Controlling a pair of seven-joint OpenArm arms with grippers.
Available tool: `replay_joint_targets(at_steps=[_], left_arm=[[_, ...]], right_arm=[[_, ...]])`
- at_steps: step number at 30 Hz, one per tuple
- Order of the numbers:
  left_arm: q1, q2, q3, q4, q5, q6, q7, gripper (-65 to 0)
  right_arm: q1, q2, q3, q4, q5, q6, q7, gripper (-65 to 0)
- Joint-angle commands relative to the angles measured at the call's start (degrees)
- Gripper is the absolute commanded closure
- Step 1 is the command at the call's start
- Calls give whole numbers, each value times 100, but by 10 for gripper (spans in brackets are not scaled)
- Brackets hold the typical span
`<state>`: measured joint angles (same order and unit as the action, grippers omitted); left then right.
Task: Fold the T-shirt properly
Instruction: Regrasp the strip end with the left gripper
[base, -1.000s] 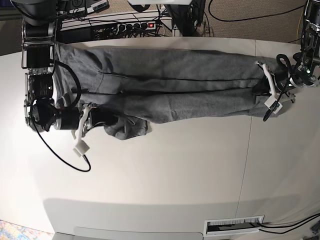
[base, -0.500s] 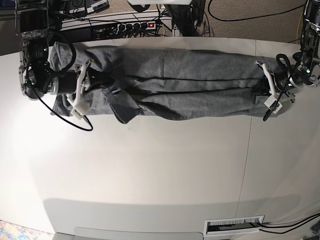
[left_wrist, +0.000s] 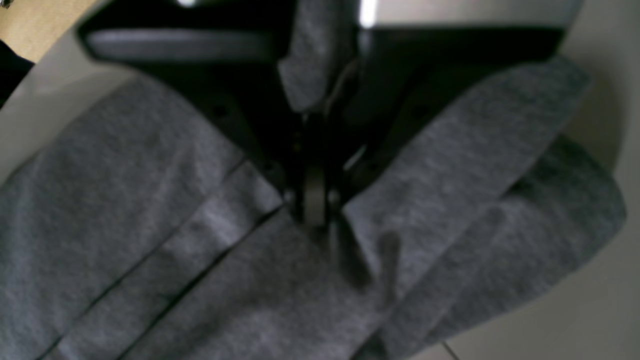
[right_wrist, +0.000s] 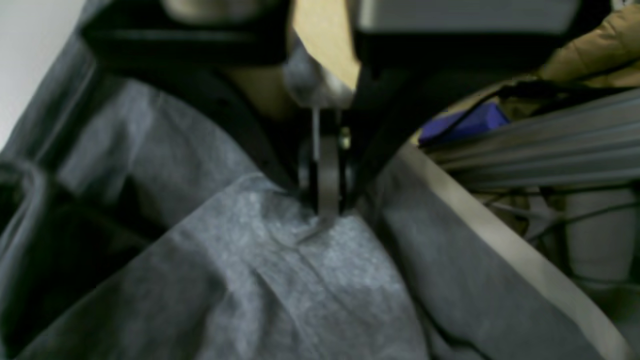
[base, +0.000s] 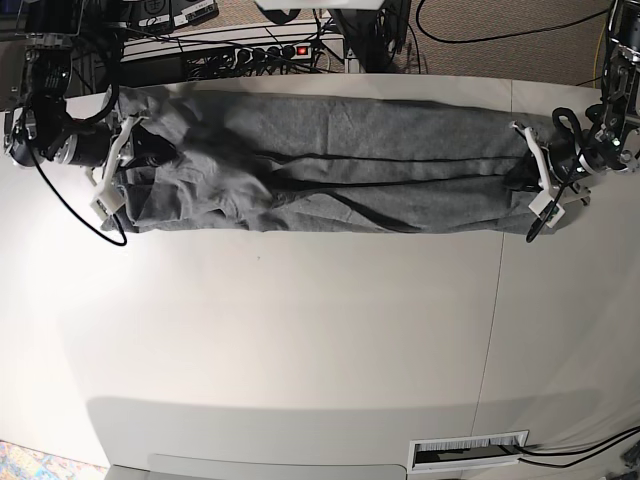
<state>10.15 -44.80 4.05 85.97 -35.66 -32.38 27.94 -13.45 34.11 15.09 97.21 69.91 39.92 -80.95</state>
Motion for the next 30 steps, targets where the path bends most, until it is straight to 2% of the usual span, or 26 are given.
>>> replay_joint_targets(at_steps=[1,4,7,8,10,12,16,17,19,20,21,25,30], left_arm=[[33,-76,26,11,90,-46,199,0],[33,-76,26,11,90,-48,199,0],[33,-76,26,11,90,-46,199,0],[33,-76,26,11,90,-48,199,0],[33,-79,26,11,90,-48,199,0],[33,-79,26,11,90,-48,201,0],[28,-79,26,13,87,-50,201,0],[22,-81,26,24,87,-50,199,-1],[11,-85,26,61,87,-55,201,-15],[0,-94,26,87,85,-70,201,-36],[-4,-98,24,125,50,-70,201,-66],[-37,-107,24,223,-417,-72,219,-159],[-258,-111,20,308,-514,-70,702,-173]], right_arm=[[26,116,63,83,59,8,95,0],[33,116,81,83,85,8,95,-15],[76,114,155,83,671,8,95,-148],[90,114,181,83,1016,8,95,-168],[162,81,190,83,1509,8,95,-173],[319,-63,190,83,1509,8,95,-173],[721,-684,168,83,1509,8,95,-169],[778,-833,131,79,1279,8,95,-148],[787,-1045,-42,57,575,8,95,-57],[787,-1121,-186,57,179,8,95,-15],[787,-1182,-358,57,-195,8,95,0],[791,-1261,-1169,57,-1443,8,752,0],[789,-1266,-1764,57,-2929,8,1519,0]])
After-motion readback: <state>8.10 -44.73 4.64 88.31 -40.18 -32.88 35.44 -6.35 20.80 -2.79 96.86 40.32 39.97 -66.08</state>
